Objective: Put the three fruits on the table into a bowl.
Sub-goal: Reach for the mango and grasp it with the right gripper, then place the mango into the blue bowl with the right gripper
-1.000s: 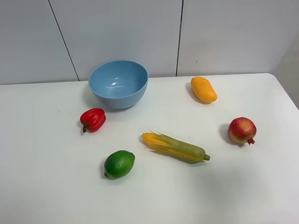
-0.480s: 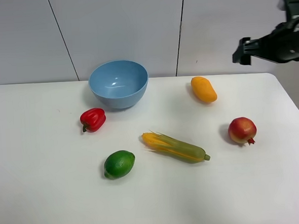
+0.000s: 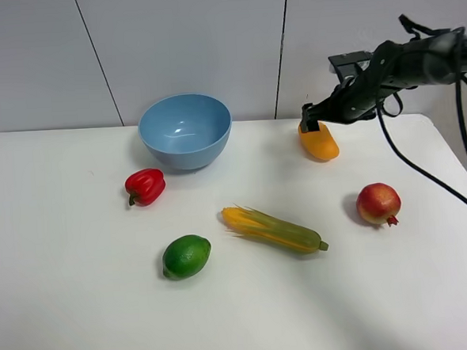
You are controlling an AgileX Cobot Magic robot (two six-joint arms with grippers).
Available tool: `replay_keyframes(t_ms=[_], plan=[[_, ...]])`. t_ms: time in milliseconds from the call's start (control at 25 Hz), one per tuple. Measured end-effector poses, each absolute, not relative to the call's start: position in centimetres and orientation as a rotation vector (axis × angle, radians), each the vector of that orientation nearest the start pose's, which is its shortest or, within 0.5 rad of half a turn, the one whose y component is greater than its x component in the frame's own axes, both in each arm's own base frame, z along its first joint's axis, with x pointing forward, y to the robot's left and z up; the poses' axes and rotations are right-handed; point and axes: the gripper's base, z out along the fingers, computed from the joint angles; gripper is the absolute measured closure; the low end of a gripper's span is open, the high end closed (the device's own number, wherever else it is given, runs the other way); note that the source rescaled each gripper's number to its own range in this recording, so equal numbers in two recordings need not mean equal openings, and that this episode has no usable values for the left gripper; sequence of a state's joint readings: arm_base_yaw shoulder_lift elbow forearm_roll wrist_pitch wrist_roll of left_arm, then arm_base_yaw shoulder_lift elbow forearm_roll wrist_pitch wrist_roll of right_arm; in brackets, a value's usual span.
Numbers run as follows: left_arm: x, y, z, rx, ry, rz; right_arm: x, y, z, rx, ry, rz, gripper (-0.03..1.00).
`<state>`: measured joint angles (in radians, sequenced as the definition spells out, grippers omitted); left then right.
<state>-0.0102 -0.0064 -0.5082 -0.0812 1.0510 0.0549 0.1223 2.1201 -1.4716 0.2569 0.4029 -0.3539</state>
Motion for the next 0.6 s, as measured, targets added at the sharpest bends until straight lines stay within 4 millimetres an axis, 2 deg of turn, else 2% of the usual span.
replay_keyframes(t_ms=[120, 240, 280, 320, 360, 400, 440, 480, 600], plan=[[-0.7, -0.6, 28.1, 0.070, 2.017, -0.068, 45.9, 6.9, 12.9, -0.345, 2.515, 0.124, -0.03], [-0.7, -0.6, 28.1, 0.070, 2.017, -0.068, 46.2, 7.2, 11.4, -0.345, 2.511, 0.114, -0.03], [-0.7, -0.6, 28.1, 0.070, 2.017, -0.068, 46.2, 7.2, 11.0, -0.341, 2.515, 0.116, 0.00], [-0.7, -0.6, 28.1, 0.070, 2.017, -0.068, 46.2, 7.3, 10.8, -0.337, 2.519, 0.121, 0.12], [-0.7, -0.6, 28.1, 0.070, 2.017, -0.068, 46.2, 7.3, 10.6, -0.331, 2.524, 0.126, 0.29], [-0.7, -0.6, 28.1, 0.070, 2.017, -0.068, 46.2, 7.3, 10.5, -0.326, 2.527, 0.129, 0.61], [-0.7, -0.6, 28.1, 0.070, 2.017, -0.070, 46.2, 7.3, 10.5, -0.323, 2.533, 0.133, 0.97], [-0.7, -0.6, 28.1, 0.070, 2.017, -0.070, 46.1, 7.3, 10.4, -0.322, 2.541, 0.137, 0.91], [-0.7, -0.6, 28.1, 0.070, 2.017, -0.070, 45.9, 7.6, 10.9, -0.339, 2.556, 0.146, 0.92]])
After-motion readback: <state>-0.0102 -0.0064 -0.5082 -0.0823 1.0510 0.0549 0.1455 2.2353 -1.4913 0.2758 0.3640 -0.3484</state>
